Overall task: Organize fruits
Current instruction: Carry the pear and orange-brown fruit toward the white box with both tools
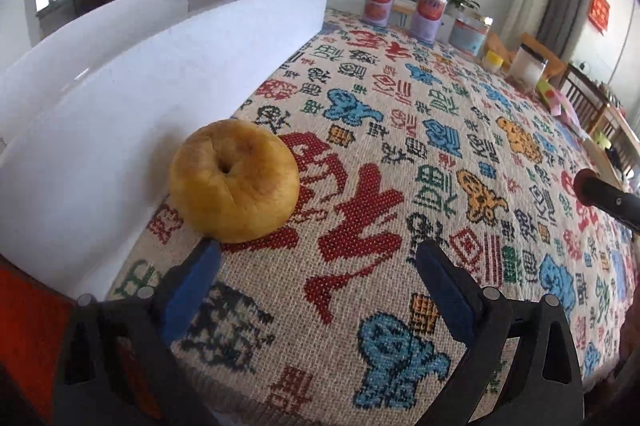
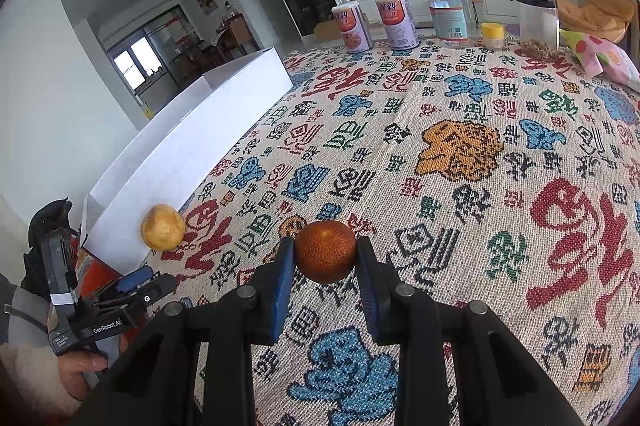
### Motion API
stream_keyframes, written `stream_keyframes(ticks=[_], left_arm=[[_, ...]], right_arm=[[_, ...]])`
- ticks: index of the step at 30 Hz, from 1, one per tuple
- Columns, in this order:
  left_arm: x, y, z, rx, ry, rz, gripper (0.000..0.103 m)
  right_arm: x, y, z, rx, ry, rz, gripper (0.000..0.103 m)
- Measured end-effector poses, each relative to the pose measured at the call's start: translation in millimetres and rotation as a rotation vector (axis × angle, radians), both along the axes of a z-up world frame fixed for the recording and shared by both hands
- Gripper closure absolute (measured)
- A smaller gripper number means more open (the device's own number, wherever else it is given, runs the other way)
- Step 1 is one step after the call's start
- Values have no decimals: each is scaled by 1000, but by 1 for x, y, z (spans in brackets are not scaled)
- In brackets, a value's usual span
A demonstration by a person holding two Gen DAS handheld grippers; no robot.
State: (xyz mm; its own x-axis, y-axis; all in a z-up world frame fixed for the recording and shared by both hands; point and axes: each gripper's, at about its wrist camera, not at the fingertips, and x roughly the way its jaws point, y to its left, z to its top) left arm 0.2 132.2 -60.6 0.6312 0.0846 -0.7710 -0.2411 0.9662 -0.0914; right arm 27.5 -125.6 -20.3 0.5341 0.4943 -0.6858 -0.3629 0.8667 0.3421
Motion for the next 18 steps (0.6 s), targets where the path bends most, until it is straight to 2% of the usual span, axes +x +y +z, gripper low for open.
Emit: stream_keyframes(ticks=[1, 4, 7, 10, 12, 13, 18], left_arm=[[7, 1, -3, 30, 19, 35, 4], [16, 11, -7, 49, 22, 143, 4], [18, 23, -8, 48, -13, 230, 4], [29, 32, -6, -22, -68, 191, 5], [33, 34, -4, -8, -86, 194, 18], [34, 36, -4, 1, -92, 193, 33], [32, 34, -4, -40, -108, 111, 34]], right_arm=[[-2, 0, 1, 0, -3, 2, 72], [-8, 1, 4, -5, -18, 10, 72], [-9, 2, 4, -3, -17, 16, 72], [-10, 5, 3, -4, -17, 22, 72], [-9, 5, 3, -4, -16, 22, 72], [-9, 4, 2, -3, -15, 22, 72], [-8, -1, 1, 2, -10, 9, 72]])
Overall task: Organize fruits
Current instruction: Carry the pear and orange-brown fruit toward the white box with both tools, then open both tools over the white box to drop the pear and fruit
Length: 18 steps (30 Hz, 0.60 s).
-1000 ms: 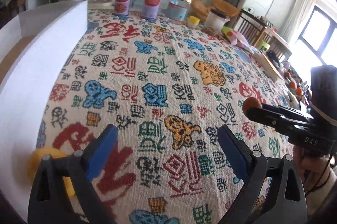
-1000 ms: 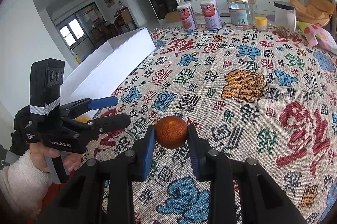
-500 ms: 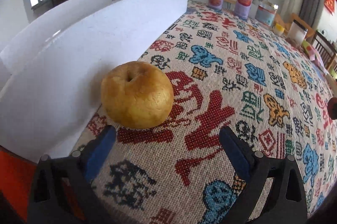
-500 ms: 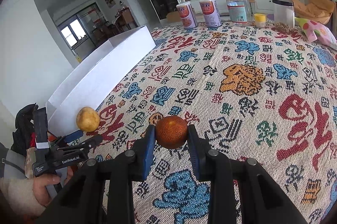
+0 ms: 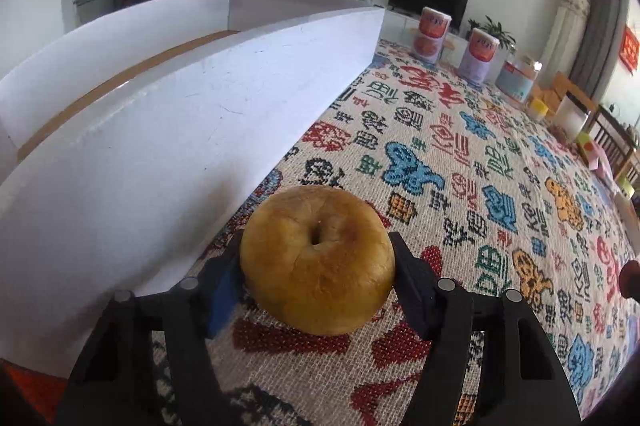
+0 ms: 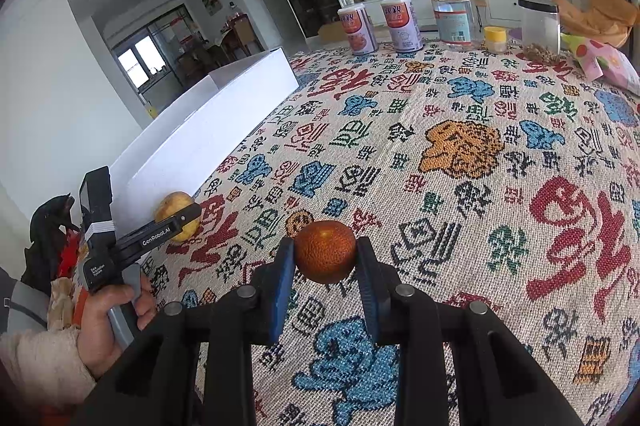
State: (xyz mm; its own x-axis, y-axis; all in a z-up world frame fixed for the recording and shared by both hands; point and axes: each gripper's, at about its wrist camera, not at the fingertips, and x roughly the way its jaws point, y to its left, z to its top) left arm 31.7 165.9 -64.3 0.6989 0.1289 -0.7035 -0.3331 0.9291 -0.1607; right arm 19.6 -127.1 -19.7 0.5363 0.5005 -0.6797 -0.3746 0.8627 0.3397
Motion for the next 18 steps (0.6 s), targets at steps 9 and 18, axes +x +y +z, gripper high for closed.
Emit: stream_keyframes(ticks=[9, 18], left_arm=[[-45, -3, 80, -301, -50, -173, 34], [-28, 126, 178, -243, -108, -3, 34]], right_arm=[[21, 28, 17, -5, 17, 66, 72], [81, 231, 100, -39, -3, 482, 72]])
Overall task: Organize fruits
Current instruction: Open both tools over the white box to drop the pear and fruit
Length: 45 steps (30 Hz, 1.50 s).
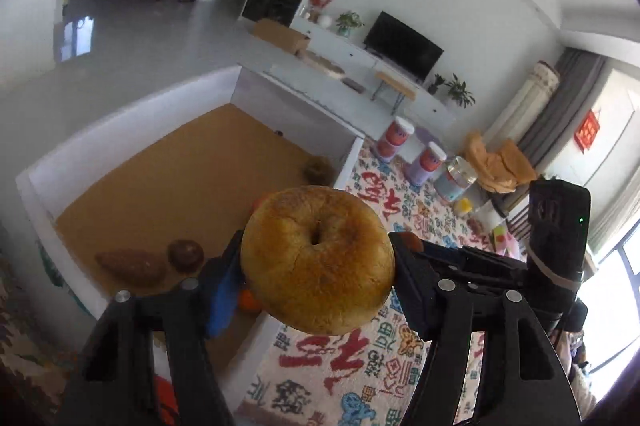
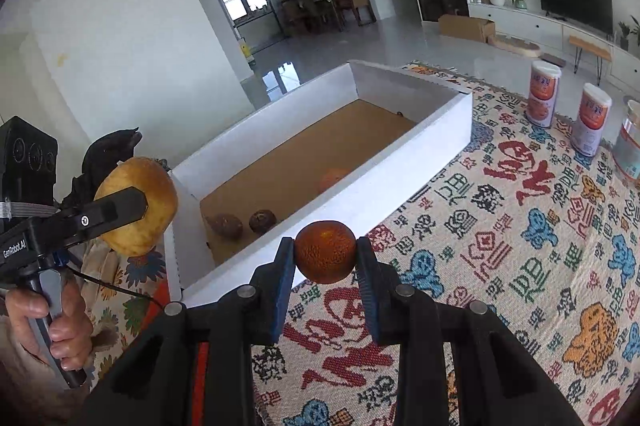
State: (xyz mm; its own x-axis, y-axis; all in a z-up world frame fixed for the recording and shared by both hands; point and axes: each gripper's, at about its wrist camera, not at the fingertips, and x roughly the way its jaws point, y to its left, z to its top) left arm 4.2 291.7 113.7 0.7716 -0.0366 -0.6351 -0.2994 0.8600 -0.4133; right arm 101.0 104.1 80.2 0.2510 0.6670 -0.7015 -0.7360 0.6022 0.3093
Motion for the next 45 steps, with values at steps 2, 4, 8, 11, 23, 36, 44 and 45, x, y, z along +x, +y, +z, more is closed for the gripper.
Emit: stream_keyframes(ticks=[2, 4, 8, 11, 23, 36, 44, 45], left_arm=[[25, 30, -20, -44, 82, 27, 34], [47, 58, -49, -98, 176, 63, 34], [73, 88, -90, -77, 304, 89, 34], [81, 100, -110, -70, 367, 108, 34], [33, 64, -57, 300, 223, 143, 3], [-20, 42, -38, 407, 317, 256, 1], [-31, 58, -42, 307, 384, 273, 1], [-30, 58, -42, 315, 393, 275, 1]], right_arm=[[15, 51, 0, -25, 52, 65, 72], [30, 95, -13, -65, 142, 105, 72], [51, 147, -48, -175, 212, 91, 72], [61, 166, -71, -225, 221, 57, 71], [57, 134, -37, -209, 57, -101, 0], [-2, 113, -5, -306, -33, -100, 0], [-11, 131, -7, -331, -26, -105, 0], [-12, 133, -7, -333, -26, -104, 0]])
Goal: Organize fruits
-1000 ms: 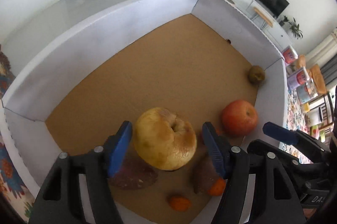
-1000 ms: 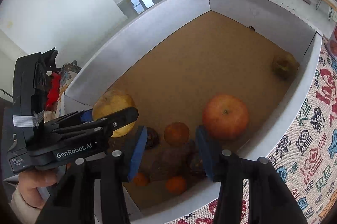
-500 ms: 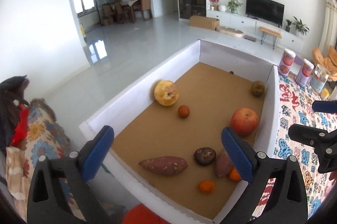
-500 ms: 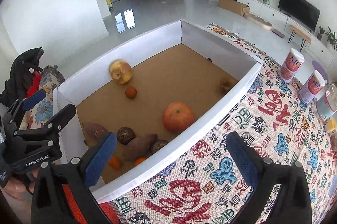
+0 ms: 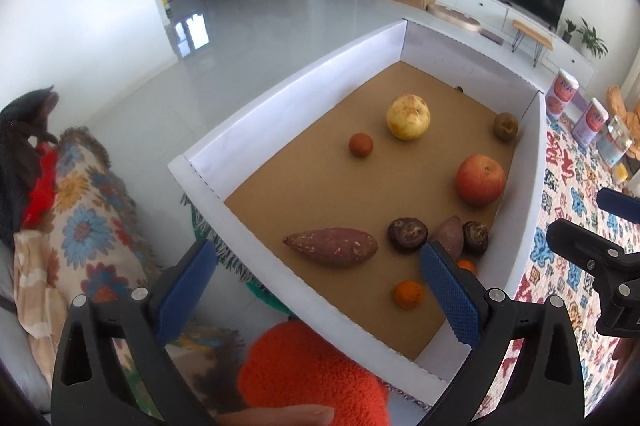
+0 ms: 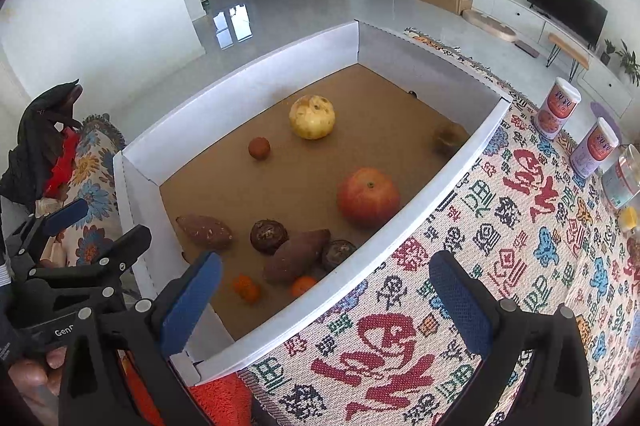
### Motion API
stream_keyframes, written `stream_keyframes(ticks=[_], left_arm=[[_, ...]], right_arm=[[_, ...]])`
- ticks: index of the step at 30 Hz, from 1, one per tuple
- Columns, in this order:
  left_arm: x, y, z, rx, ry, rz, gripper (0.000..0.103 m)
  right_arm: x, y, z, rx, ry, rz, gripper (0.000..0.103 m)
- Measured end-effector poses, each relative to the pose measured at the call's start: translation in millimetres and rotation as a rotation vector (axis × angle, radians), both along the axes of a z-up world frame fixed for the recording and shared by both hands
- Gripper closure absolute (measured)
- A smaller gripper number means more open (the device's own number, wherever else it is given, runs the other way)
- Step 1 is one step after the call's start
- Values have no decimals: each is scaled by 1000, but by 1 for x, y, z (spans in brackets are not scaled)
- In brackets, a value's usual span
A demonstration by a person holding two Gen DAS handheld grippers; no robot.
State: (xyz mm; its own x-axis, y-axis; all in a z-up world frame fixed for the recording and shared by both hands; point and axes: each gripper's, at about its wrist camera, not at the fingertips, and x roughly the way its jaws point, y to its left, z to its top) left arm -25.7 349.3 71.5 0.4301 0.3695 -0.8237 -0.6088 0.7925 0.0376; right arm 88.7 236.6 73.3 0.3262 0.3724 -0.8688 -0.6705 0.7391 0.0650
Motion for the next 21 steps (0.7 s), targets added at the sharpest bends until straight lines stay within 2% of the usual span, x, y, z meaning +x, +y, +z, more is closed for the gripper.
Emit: stream_keyframes(ticks=[5, 10, 21], left_arm=[[0, -1, -2, 10, 28, -7, 1], [0, 6, -3, -30, 21, -11, 1], [-2, 14, -7, -34, 11, 8, 1]], right_arm=[[-4, 5, 0, -23, -3, 7, 0], [-6, 9, 0, -41, 0, 14, 0], [-1, 16, -3, -38, 9, 9, 0]])
